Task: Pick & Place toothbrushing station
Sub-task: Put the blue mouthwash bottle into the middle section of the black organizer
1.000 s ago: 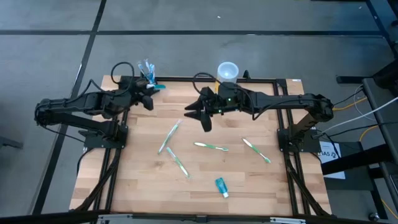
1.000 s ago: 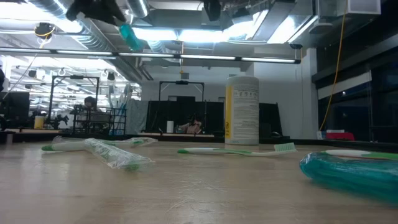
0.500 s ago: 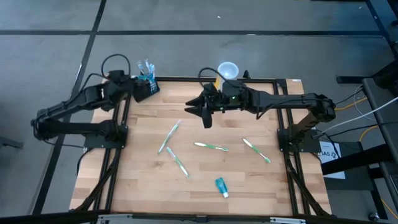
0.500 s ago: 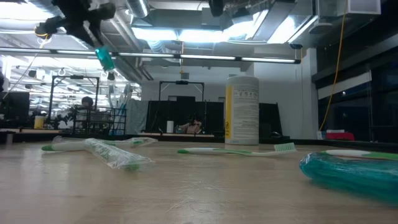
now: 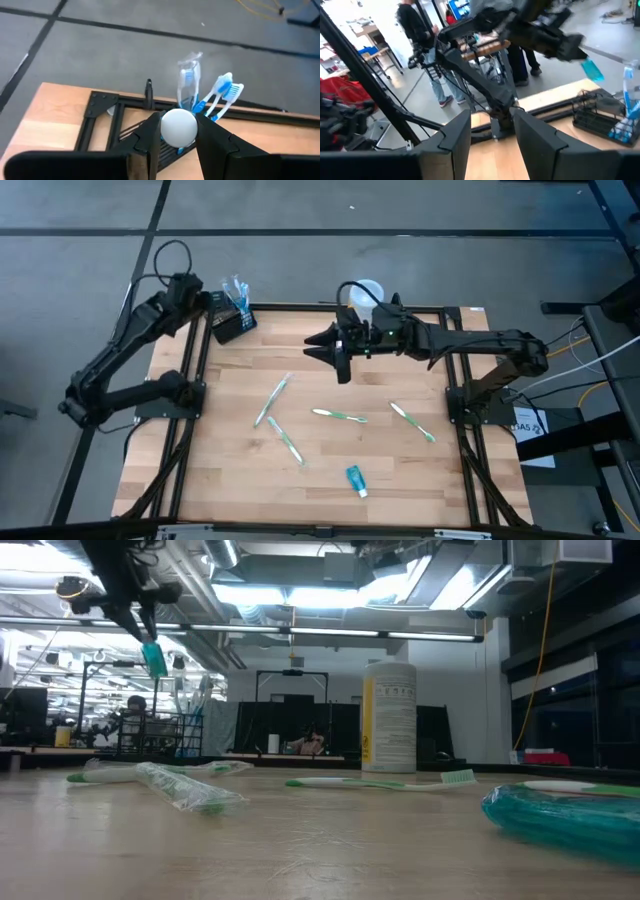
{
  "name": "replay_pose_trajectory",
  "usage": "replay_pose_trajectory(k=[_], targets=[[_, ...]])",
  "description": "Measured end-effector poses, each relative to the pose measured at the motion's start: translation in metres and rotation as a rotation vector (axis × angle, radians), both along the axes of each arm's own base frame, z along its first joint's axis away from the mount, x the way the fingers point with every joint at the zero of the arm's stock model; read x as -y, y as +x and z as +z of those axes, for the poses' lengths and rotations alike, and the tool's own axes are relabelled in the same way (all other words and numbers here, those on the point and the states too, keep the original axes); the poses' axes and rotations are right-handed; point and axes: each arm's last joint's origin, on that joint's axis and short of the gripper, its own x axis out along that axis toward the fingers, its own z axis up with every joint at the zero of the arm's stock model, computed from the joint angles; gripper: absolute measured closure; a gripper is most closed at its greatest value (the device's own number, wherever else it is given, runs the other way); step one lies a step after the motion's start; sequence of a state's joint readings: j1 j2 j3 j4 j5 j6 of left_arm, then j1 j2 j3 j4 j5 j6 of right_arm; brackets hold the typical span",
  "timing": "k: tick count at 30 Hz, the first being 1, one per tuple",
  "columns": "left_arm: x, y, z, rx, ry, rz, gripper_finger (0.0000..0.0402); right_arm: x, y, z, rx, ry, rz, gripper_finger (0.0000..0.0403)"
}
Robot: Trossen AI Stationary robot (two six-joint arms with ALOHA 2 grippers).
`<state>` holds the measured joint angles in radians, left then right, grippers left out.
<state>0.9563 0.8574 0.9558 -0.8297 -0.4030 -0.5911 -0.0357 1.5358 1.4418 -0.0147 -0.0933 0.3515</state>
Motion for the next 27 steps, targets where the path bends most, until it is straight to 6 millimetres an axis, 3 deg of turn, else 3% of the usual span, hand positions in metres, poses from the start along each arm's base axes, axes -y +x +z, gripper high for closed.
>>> replay_pose_trajectory(k=[6, 27], targets=[[-0.022, 0.007, -0.013, -0.078, -0.071, -0.008, 0.0308, -0.001, -0.006, 0.006, 0.013, -0.009, 0.002, 0.0249], [-0.002, 0.037, -0.021, -0.078, -0.056, 0.061, 0.0308, -0.014, -0.010, 0.011, 0.029, -0.022, 0.035, 0.0249]])
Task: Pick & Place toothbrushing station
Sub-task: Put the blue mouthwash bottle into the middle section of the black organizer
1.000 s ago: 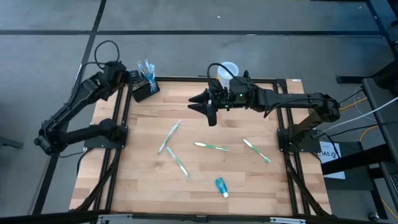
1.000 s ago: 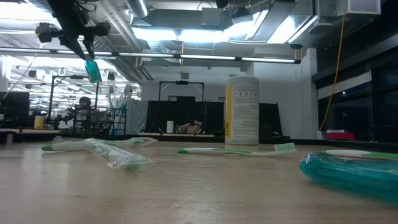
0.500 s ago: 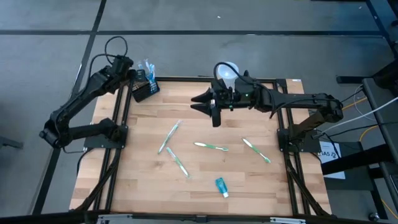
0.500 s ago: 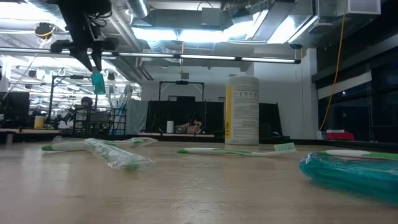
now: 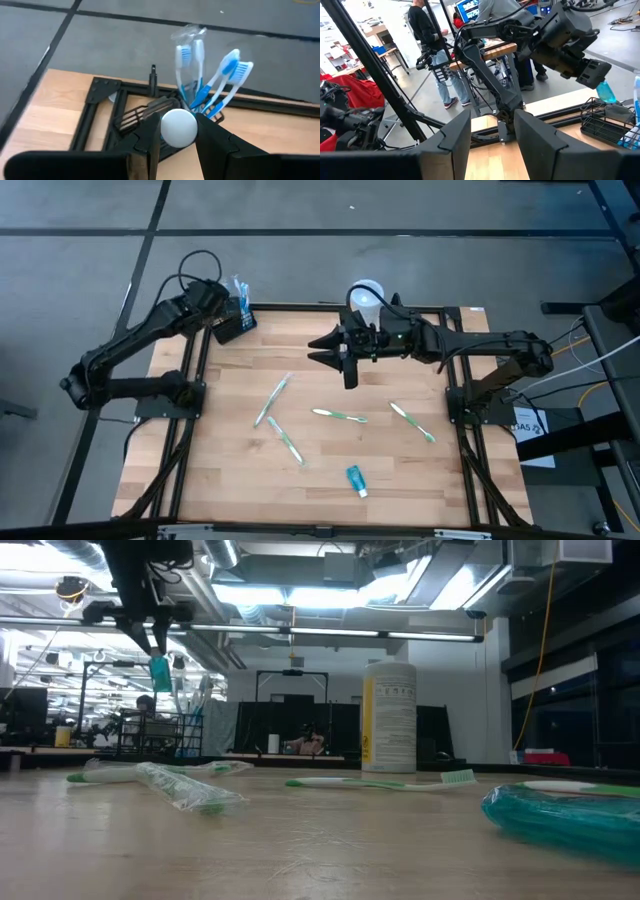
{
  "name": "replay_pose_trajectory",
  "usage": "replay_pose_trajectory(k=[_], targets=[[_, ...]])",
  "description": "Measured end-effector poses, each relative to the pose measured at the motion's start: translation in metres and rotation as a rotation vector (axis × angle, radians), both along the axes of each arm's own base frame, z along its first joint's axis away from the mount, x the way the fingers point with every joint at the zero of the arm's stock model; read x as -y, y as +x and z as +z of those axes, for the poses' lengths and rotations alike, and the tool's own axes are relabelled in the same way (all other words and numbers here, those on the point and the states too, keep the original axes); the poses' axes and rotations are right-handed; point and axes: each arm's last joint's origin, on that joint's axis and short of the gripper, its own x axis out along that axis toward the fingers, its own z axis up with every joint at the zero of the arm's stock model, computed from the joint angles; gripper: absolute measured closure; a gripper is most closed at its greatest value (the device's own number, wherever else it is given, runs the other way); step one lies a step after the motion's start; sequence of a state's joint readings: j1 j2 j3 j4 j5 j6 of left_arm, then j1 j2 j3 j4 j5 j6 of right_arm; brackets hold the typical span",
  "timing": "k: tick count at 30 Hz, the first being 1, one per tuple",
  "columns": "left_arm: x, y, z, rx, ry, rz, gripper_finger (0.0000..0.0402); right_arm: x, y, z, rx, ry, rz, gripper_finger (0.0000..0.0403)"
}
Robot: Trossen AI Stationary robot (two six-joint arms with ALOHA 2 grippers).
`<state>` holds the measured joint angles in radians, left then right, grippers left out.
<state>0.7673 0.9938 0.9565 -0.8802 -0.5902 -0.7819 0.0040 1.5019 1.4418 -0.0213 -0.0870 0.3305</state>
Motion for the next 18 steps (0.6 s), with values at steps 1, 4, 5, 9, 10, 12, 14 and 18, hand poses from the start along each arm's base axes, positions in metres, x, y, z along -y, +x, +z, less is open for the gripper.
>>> replay_pose_trajectory(k=[1, 4, 5, 9, 10, 12, 14, 18], targets=[[0.000, 0.002, -0.002, -0.001, -0.007, 0.001, 0.0308, 0.000, -0.001, 0.001, 0.002, -0.002, 0.003, 0.0249], [-0.001, 0.012, -0.008, -0.019, -0.023, 0.004, 0.0308, 0.000, -0.003, 0.003, 0.011, -0.005, 0.007, 0.0249], [-0.001, 0.015, -0.010, -0.027, -0.026, 0.007, 0.0308, 0.000, -0.005, 0.005, 0.014, -0.005, 0.007, 0.0249], [-0.004, 0.022, -0.017, -0.053, -0.026, 0.032, 0.0308, 0.000, -0.010, 0.010, 0.026, -0.013, 0.007, 0.0249], [-0.005, 0.023, -0.018, -0.061, -0.026, 0.038, 0.0308, 0.000, -0.012, 0.012, 0.034, -0.016, 0.008, 0.0249], [-0.006, 0.025, -0.020, -0.066, -0.029, 0.044, 0.0308, 0.000, -0.016, 0.015, 0.041, -0.020, 0.006, 0.0249], [-0.007, 0.026, -0.021, -0.069, -0.030, 0.053, 0.0308, 0.000, -0.019, 0.018, 0.050, -0.024, 0.003, 0.0249], [-0.009, 0.027, -0.023, -0.078, -0.033, 0.064, 0.0308, 0.000, -0.023, 0.021, 0.050, -0.025, -0.007, 0.0249]])
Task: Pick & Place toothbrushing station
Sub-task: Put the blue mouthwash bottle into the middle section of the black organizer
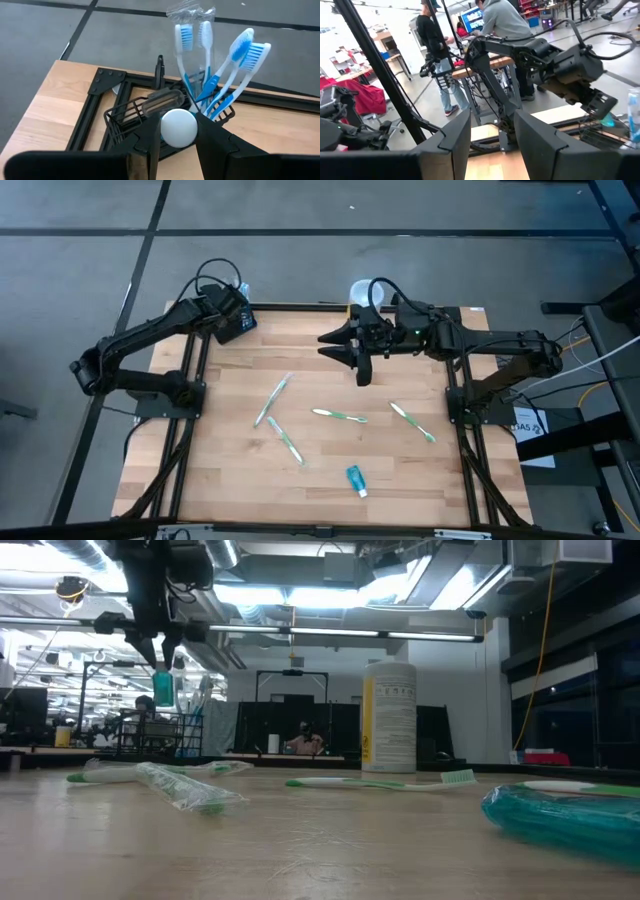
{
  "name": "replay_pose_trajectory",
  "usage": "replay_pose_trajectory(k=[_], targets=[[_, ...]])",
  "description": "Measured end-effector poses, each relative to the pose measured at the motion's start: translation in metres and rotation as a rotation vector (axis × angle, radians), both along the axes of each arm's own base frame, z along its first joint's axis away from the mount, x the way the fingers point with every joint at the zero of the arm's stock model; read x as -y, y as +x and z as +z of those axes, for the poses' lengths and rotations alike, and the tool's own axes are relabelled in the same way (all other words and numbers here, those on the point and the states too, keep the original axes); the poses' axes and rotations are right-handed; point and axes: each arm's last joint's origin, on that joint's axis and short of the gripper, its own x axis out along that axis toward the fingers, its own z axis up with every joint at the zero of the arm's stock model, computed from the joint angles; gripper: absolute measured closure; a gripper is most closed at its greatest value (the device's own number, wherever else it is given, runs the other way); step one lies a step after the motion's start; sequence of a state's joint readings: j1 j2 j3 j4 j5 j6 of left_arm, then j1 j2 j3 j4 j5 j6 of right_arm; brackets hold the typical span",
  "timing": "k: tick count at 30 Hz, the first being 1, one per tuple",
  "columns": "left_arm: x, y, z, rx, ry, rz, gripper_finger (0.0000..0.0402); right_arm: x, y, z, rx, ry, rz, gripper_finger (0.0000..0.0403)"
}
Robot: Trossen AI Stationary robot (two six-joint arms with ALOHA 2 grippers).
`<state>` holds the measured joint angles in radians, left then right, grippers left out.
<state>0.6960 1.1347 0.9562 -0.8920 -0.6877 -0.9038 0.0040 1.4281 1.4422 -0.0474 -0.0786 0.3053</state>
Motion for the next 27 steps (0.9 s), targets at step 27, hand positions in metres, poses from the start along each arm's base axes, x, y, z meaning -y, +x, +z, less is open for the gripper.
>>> replay_pose_trajectory(k=[27], targets=[[-0.0061, 0.0051, 0.0013, 0.025, 0.013, -0.057, 0.0168, 0.0000, -0.0005, -0.0008, -0.012, -0.002, -0.001, 0.0249]])
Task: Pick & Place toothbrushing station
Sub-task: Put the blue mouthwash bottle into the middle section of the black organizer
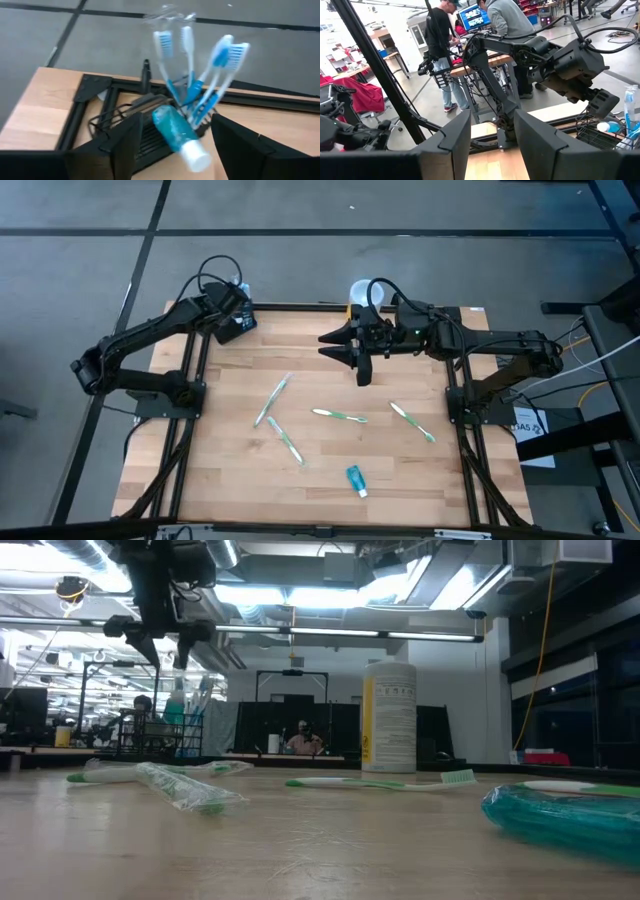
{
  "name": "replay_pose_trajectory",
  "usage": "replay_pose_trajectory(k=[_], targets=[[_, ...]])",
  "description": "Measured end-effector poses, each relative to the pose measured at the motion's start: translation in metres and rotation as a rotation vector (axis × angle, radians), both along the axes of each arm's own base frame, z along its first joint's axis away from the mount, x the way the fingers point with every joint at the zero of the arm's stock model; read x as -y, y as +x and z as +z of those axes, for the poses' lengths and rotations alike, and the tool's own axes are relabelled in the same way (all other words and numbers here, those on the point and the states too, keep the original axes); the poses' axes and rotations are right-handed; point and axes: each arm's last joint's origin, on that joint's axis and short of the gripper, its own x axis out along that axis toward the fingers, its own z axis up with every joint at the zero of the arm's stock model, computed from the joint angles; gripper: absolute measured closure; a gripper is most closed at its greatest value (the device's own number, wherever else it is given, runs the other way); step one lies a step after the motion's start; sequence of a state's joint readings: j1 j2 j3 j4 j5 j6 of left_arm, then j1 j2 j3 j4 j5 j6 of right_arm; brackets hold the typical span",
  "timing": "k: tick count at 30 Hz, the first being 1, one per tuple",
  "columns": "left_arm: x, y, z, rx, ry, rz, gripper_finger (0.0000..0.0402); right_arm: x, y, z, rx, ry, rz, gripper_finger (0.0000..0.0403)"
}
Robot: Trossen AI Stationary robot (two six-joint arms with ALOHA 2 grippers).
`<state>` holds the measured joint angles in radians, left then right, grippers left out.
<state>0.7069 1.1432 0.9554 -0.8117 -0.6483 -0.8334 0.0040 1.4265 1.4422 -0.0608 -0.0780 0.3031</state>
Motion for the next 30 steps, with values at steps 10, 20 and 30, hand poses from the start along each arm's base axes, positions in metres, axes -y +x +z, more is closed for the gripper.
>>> replay_pose_trajectory(k=[10, 20, 30], targets=[[0.010, -0.001, 0.006, 0.049, 0.010, -0.016, 0.0175, 0.000, 0.000, 0.000, 0.000, 0.000, -0.004, 0.0249], [0.000, 0.008, -0.014, -0.073, -0.087, -0.041, 0.0195, 0.000, 0.000, 0.000, 0.001, -0.004, -0.010, 0.0249], [-0.011, 0.025, -0.030, -0.017, -0.150, -0.056, 0.0156, -0.002, 0.000, 0.000, 0.001, 0.003, -0.004, 0.0249]])
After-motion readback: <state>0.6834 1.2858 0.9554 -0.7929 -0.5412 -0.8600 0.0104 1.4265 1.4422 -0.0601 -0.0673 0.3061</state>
